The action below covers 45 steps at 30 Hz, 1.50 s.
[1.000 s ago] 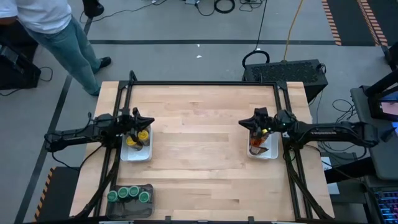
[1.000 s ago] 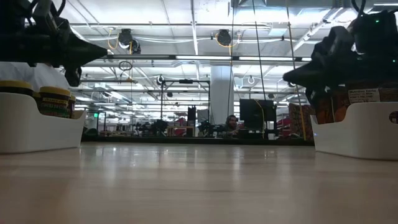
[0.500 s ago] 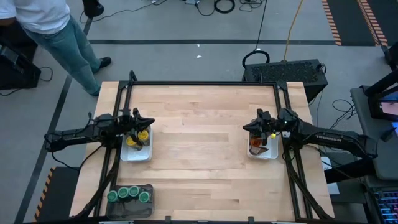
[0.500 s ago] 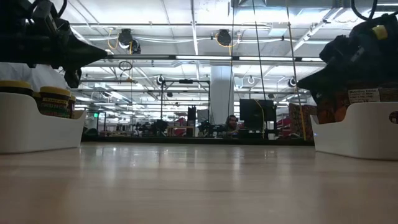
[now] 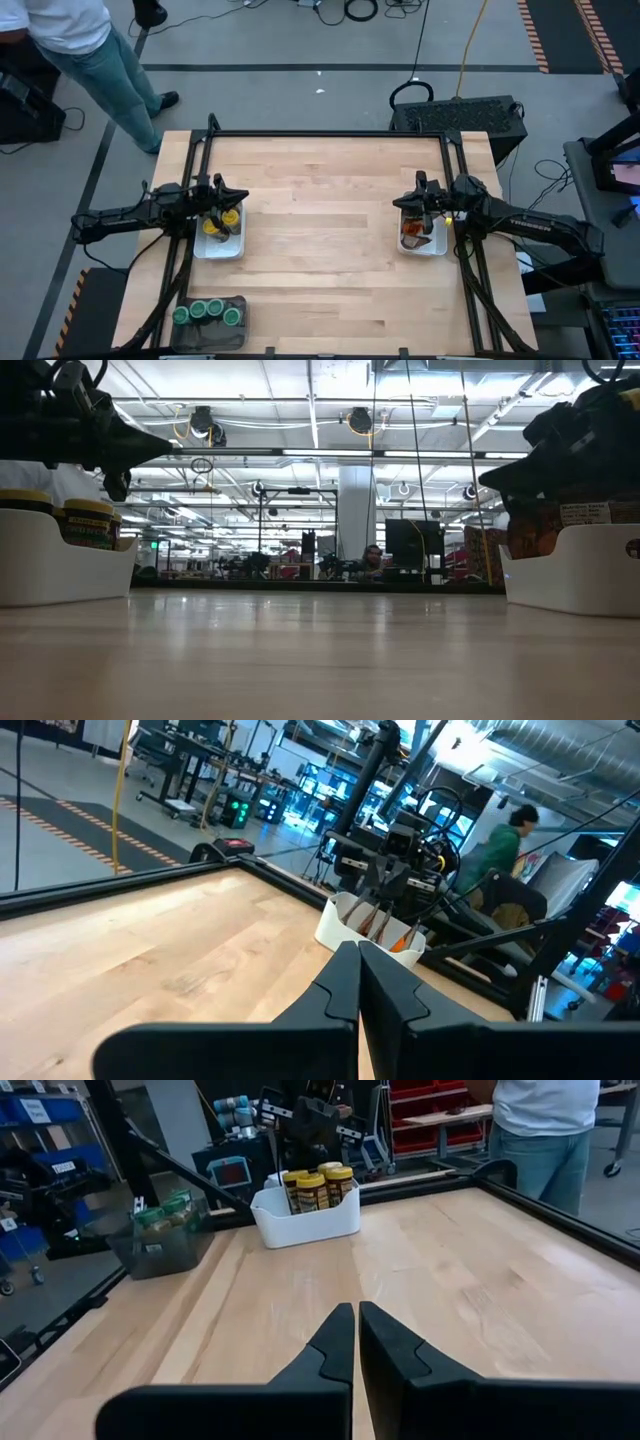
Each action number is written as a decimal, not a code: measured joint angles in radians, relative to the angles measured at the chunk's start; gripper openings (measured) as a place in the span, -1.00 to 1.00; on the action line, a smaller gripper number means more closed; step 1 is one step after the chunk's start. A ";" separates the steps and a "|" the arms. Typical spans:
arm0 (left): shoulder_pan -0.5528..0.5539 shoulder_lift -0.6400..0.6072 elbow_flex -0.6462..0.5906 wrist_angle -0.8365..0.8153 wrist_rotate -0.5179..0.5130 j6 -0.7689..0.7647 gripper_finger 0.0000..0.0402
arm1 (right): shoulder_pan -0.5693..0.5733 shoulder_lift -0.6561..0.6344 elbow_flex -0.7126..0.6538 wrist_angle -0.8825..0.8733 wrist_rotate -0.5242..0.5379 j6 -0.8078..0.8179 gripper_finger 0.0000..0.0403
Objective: Sort spices by type
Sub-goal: Return to Home Position
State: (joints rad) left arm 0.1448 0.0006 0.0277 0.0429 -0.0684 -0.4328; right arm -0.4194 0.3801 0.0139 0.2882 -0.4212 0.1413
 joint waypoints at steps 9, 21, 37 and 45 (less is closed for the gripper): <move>0.000 0.000 0.000 0.000 0.000 0.000 -0.97 | 0.000 0.000 0.000 -0.001 0.008 0.011 -1.00; 0.000 0.000 0.000 0.000 0.000 0.000 -0.97 | 0.000 0.001 0.000 -0.002 0.007 0.013 -1.00; 0.000 0.000 0.000 0.000 0.000 0.000 -0.97 | 0.000 0.001 0.001 -0.003 0.006 0.014 -1.00; 0.000 0.000 0.000 0.000 0.000 0.000 -0.97 | 0.016 0.001 0.001 -0.003 0.003 0.014 -1.00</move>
